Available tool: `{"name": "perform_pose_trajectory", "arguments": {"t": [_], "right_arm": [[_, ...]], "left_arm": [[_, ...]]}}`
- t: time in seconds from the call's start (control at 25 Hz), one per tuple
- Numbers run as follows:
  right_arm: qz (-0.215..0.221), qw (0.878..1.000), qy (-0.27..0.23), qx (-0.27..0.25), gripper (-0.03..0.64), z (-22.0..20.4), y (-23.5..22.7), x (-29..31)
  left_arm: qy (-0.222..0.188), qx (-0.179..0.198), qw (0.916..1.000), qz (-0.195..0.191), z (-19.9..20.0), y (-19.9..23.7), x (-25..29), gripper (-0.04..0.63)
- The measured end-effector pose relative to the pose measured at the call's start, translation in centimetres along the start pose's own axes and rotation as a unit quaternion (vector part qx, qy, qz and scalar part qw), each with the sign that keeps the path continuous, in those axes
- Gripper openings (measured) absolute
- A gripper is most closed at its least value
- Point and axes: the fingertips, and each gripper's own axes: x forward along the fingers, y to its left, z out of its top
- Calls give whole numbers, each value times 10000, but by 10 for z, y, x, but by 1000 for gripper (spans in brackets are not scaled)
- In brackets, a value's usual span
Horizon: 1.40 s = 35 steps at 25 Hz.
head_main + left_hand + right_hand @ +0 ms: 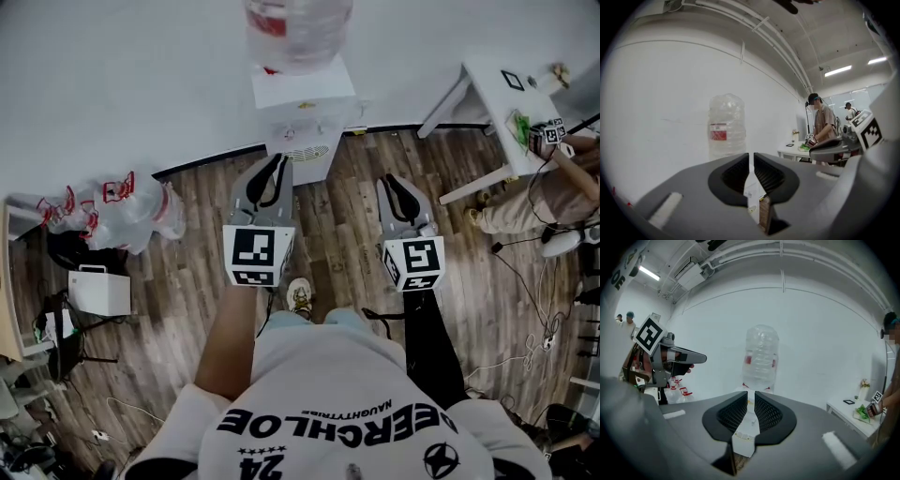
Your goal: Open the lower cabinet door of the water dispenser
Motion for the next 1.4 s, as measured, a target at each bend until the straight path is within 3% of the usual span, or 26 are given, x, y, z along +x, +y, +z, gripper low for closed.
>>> {"name": "perform_pose_trajectory", "arguments": {"t": [0.64,1.0,1.24,1.4], "right_arm": [[-86,9997,143,197,28,-12,-24,45],[473,9988,-38,103,28,-15,-60,98],[854,9960,-183,173,28,-17,-128,142],[1118,9931,-223,265,28,-27,-159,169]], "left_arm": [[128,4,9994,-336,-11,3,60,54],[29,151,9999,48,-4,6,110,54],[113,64,9988,482,-4,-13,170,54],[252,250,9979,537,-9,-32,205,54]]}}
